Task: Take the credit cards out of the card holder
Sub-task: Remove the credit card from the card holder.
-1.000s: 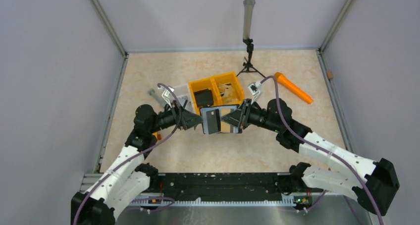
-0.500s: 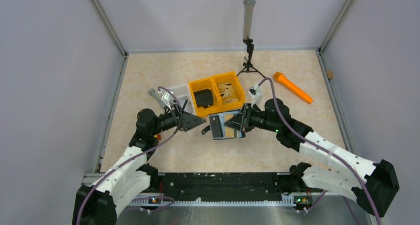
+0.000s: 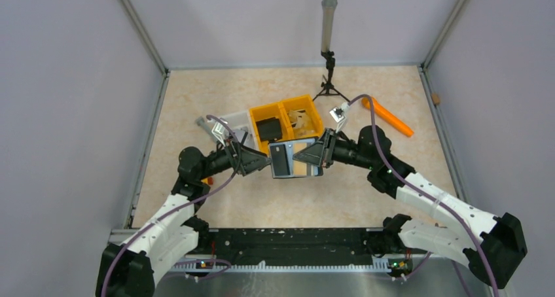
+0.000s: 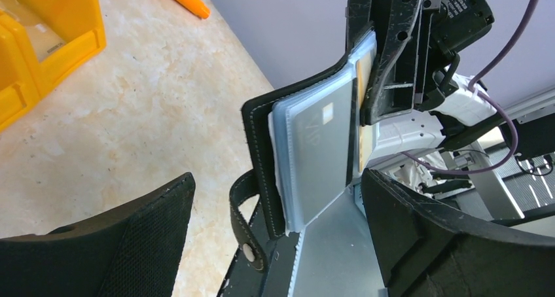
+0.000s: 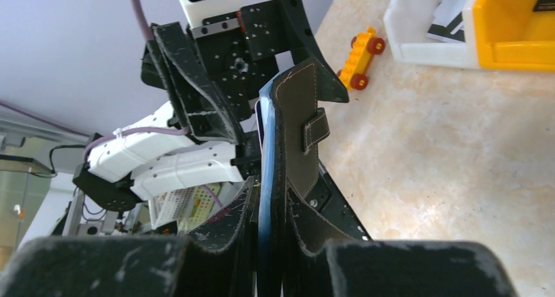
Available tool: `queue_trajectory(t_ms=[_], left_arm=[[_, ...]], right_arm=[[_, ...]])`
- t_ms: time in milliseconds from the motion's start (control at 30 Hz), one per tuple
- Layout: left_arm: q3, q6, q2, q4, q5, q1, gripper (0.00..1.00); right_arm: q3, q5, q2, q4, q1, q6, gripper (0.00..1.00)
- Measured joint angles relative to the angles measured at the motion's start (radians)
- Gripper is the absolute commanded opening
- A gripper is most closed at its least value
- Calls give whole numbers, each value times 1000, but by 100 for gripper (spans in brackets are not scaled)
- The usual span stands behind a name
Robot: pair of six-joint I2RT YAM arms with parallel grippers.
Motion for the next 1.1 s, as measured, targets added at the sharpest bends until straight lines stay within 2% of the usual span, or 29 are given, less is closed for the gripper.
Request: queue_trajectory(t_ms=[167,267,367,467,633,700,833,933,1000,1100], left_arm=[[-10,-51,13,76,17,-4,98],[-11,-106,53,173,35,-18,92],[-11,-156,81,257,55,-34,79],[-14,-191,85,332,75,-42,58],[-14,-213,82,383,93,-43,32],[-14,-209,82,380,97,-43,24],[-14,-204,82,376,97,-43,16],[-14,-200,78,361,97,-43,6],[-14,-195,76,351,98,-43,1],[-14,-189,76,336,100,-44,0]], right_arm=[[-1,-33,0,58,0,37,6],[-1,-49,3,89,0,54,6],[-1,-60,11,108,0,63,6],[-2,-69,16,117,0,68,7],[-18,-78,18,150,0,76,13],[-22,-80,18,154,0,78,18],[-22,-81,18,158,0,77,31],[-22,-80,17,153,0,69,48],[-22,-80,14,140,-2,57,63],[-19,-71,-2,80,-10,16,69]])
